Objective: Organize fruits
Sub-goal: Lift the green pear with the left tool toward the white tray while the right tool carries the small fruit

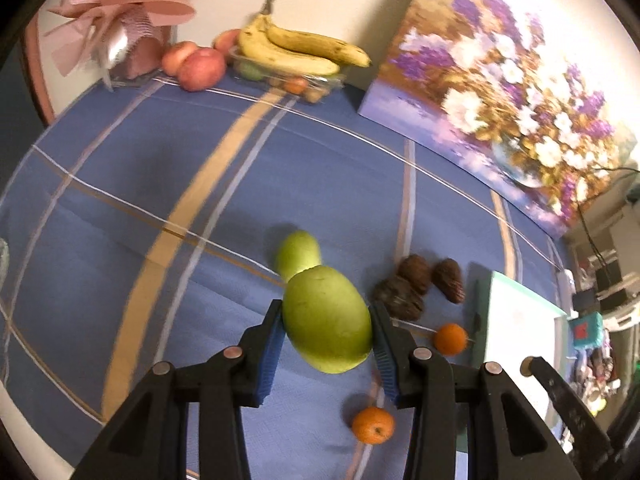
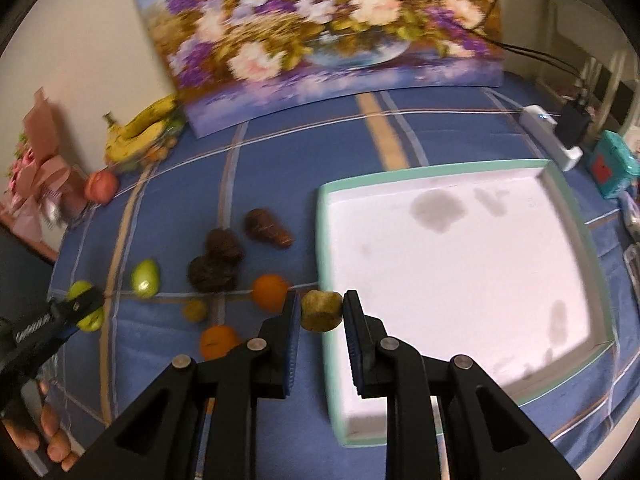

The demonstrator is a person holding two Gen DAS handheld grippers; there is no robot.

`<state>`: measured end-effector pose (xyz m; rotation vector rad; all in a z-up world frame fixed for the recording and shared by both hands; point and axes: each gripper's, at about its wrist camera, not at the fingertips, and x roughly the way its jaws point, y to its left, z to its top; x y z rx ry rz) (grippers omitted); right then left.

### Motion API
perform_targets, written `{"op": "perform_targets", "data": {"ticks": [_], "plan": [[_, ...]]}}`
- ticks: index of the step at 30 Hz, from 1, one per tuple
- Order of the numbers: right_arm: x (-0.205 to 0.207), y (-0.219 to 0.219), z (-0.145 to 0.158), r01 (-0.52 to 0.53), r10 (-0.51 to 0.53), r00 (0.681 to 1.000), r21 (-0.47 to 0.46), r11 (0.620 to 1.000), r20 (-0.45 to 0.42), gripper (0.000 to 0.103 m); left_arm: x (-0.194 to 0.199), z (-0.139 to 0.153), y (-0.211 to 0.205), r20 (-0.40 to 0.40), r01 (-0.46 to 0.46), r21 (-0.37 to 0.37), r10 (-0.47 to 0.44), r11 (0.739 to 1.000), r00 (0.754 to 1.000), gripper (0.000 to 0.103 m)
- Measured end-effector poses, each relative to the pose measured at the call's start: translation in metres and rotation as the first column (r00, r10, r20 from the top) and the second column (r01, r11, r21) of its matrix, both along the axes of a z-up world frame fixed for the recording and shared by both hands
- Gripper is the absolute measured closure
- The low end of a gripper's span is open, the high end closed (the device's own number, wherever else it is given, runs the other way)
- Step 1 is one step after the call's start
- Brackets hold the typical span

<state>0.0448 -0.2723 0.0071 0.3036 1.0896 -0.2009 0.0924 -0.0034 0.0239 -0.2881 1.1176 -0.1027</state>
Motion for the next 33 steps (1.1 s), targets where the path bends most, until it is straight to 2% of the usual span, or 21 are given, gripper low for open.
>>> {"op": "perform_targets", "data": {"ticks": [5, 10, 17, 21, 29, 33], "plan": [[-0.006, -0.042, 0.003, 0.088, -0.088, 0.996, -0.023, 0.996, 0.005, 0.081, -0.005, 0.005, -0.032, 0.02, 0.075, -0.008, -0.075, 0.997, 0.997, 0.059], [-0.016, -0.079, 0.008, 0.178, -0.178, 0.984, -0.085, 0.98, 0.004, 0.081, -0.013, 0.01, -0.072, 0.045, 0.173, -0.006, -0.172, 0.985, 0.984, 0.059], [-0.021, -0.116, 0.001, 0.259, -0.26, 0.966, -0.106, 0.96, 0.007, 0.081, -0.024, 0.01, -0.142, 0.074, 0.337, -0.004, -0.336, 0.942, 0.939, 0.059], [-0.03, -0.134, -0.004, 0.308, -0.31, 0.951, -0.109, 0.945, -0.007, 0.081, -0.028, 0.005, -0.177, 0.073, 0.398, -0.013, -0.396, 0.917, 0.915, 0.059], [-0.051, -0.166, 0.005, 0.389, -0.39, 0.92, -0.138, 0.911, 0.019, 0.081, -0.043, -0.013, -0.237, 0.058, 0.517, 0.048, -0.519, 0.855, 0.853, 0.059], [-0.059, -0.182, 0.002, 0.423, -0.426, 0.905, -0.136, 0.896, 0.013, 0.081, -0.049, -0.024, -0.254, 0.036, 0.551, 0.077, -0.555, 0.831, 0.831, 0.059]]}}
